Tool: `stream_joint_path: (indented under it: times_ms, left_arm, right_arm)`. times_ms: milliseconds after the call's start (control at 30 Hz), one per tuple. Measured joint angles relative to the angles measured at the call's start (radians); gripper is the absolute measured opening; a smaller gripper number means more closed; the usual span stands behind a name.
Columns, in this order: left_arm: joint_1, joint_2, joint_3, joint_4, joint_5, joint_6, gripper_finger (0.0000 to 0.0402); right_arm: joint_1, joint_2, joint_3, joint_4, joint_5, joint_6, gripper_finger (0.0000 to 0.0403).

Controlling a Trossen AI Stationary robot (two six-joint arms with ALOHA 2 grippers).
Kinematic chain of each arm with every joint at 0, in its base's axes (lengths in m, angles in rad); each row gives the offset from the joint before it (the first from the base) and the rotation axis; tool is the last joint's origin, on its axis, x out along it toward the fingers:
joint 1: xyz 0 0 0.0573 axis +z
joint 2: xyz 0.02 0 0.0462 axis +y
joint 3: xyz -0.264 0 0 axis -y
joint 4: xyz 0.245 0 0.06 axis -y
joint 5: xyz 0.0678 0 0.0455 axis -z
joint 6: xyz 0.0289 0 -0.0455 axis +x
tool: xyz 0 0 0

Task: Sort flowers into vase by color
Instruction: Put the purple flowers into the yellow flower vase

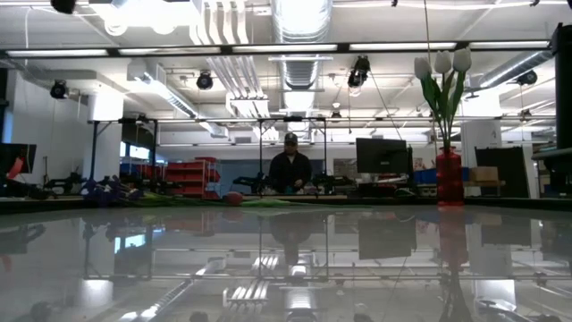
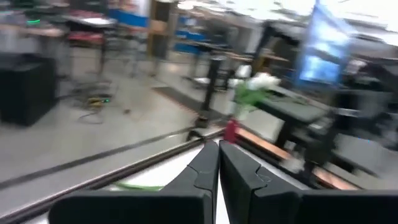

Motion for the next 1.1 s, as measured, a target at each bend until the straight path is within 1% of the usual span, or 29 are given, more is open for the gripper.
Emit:
stream_joint_path:
  times_ms: [33, 133, 267, 367, 467, 533, 600, 700, 767, 867, 1000, 1067, 1100]
  left_arm:
    - [0.068, 0.014, -0.012, 0.016, 0.036, -0.026, 0.0000]
    - [0.294, 0.062, -0.021, 0.024, 0.203, -0.127, 0.0000]
    - [0.587, 0.152, -0.019, 0.022, 0.415, -0.179, 0.0000]
    - [0.765, 0.238, -0.011, 0.049, 0.486, -0.247, 0.0000]
    - [0.876, 0.336, -0.012, 0.079, 0.498, -0.400, 0.0000]
    - [0.920, 0.402, -0.014, 0.073, 0.504, -0.503, 0.0001]
    - [0.937, 0.465, -0.018, 0.074, 0.492, -0.601, 0.0008]
    - [0.938, 0.555, -0.036, 0.076, 0.481, -0.776, 0.0028]
    - [0.939, 0.613, -0.052, 0.070, 0.481, -0.877, 0.0047]
    - [0.941, 0.686, -0.074, 0.072, 0.481, -1.050, 0.0082]
    - [0.951, 0.770, -0.084, 0.072, 0.499, -1.362, 0.0132]
    - [0.965, 0.810, -0.084, 0.068, 0.503, -1.456, 0.0153]
    - [0.977, 0.832, -0.085, 0.059, 0.505, -1.463, 0.0161]
  right_arm:
    - [-0.002, 0.000, 0.000, 0.000, 0.000, 0.000, 0.0254]
    - [-0.010, -0.005, 0.000, -0.006, 0.000, 0.003, 0.0254]
    - [-0.017, -0.026, 0.000, -0.034, 0.000, 0.050, 0.0254]
    - [-0.017, -0.047, 0.000, -0.087, -0.001, 0.107, 0.0254]
    - [-0.019, -0.076, 0.000, -0.175, -0.008, 0.152, 0.0256]
    - [-0.027, -0.101, 0.000, -0.231, -0.011, 0.180, 0.0264]
    - [-0.045, -0.129, 0.000, -0.296, -0.032, 0.216, 0.0275]
    - [-0.098, -0.171, 0.000, -0.407, -0.089, 0.243, 0.0297]
    - [-0.152, -0.192, 0.000, -0.489, -0.145, 0.243, 0.0314]
    - [-0.258, -0.219, 0.000, -0.577, -0.256, 0.236, 0.0333]
    - [-0.424, -0.236, 0.000, -0.637, -0.448, 0.200, 0.0345]
    - [-0.505, -0.232, 0.000, -0.648, -0.558, 0.184, 0.0345]
    - [-0.545, -0.227, 0.000, -0.648, -0.610, 0.171, 0.0345]
